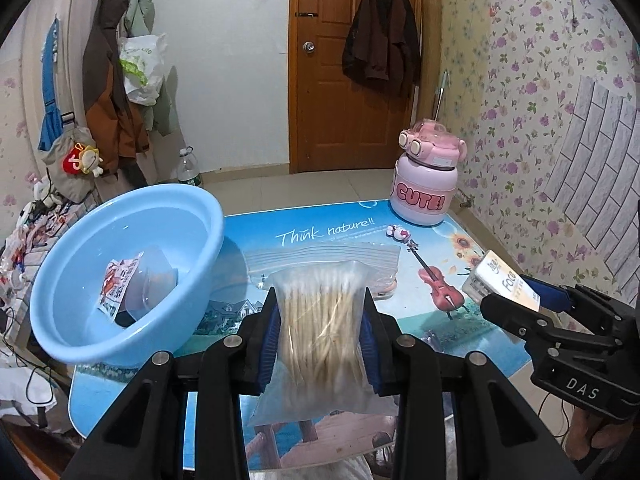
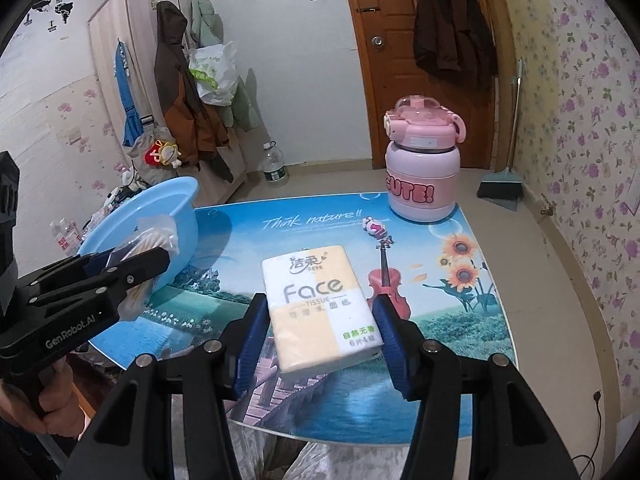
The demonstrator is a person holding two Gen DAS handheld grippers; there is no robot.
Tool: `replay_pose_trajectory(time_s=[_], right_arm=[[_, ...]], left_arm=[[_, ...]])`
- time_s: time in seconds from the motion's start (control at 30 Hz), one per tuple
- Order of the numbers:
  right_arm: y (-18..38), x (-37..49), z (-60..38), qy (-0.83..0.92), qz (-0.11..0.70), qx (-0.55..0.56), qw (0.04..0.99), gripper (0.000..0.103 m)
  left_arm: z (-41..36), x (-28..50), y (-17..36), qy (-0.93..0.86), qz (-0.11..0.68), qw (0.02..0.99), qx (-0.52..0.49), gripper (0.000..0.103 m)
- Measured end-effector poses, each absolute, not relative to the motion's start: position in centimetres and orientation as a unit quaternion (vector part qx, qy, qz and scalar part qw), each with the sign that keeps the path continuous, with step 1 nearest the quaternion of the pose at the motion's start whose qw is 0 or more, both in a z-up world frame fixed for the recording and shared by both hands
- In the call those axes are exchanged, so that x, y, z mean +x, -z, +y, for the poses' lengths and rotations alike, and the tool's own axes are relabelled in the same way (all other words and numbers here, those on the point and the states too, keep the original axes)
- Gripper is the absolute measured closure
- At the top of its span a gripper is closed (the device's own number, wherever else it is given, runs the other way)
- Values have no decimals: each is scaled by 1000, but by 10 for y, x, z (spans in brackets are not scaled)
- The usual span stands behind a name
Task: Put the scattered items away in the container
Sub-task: 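Lift the swab bag with the left gripper while the right gripper lifts the tissue pack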
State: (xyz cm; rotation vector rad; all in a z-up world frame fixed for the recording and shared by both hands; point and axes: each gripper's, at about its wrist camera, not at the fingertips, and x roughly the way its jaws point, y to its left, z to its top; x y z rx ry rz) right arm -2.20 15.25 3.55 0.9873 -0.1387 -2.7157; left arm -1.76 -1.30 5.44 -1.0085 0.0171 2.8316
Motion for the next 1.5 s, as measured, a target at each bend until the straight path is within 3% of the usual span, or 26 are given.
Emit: replay_pose_trajectory(time_s=[0.23, 1.5], right_arm=[[-39, -4, 151, 941, -49, 325, 84, 49], [-39, 7, 142, 942, -41, 324, 81, 50]], left_arm=[[-13, -7, -52, -940, 2, 66, -334, 69], [-31, 7, -47, -939, -6, 56, -338, 69]])
